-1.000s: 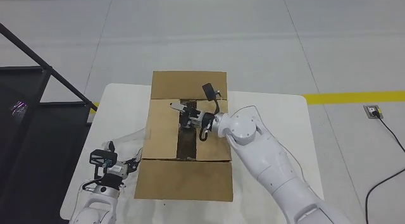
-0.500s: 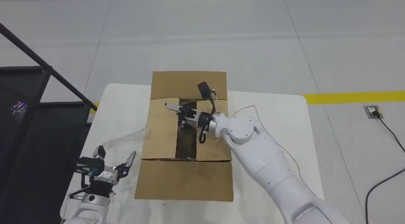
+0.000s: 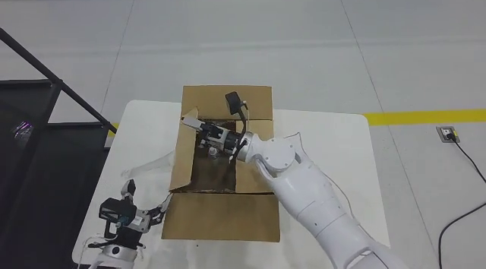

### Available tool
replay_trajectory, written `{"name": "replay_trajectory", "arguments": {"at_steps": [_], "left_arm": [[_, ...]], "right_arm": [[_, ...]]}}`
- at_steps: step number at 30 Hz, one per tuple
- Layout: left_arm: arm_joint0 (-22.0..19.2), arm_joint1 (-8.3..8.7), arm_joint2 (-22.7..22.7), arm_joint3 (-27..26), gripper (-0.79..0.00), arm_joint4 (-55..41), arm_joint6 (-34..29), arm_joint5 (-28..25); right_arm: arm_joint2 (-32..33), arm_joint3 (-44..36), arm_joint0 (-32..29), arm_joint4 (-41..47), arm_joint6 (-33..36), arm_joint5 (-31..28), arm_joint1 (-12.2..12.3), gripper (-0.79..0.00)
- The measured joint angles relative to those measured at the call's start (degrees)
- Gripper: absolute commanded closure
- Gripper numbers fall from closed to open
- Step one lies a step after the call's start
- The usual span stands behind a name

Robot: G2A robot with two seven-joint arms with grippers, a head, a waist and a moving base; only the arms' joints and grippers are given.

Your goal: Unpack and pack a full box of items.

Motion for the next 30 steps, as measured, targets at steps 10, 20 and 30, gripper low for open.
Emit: {"name": "replay_trajectory", "arguments": {"at_steps": [10, 20, 30], "left_arm": [[-1.8, -0.42, 2.1, -1.5, -0.785, -1.3, -0.7, 0.8], [-2.1, -0.79, -0.9, -2.8, -0.785, -7.1, -1.7, 4.1], [-1.1, -1.20, -2.4, -1.1, -0.785, -4.2, -2.1, 11.2]], "right_arm": [[-3.1, 0.6, 1.0, 0.5, -0.7, 0.0, -2.3, -0.785], [-3.8, 2.4, 2.1, -0.3, 2.2, -3.7, -3.2, -0.785], [0.0, -4.2, -2.1, -5.7, 1.8, -6.5, -0.8, -0.785]]}}
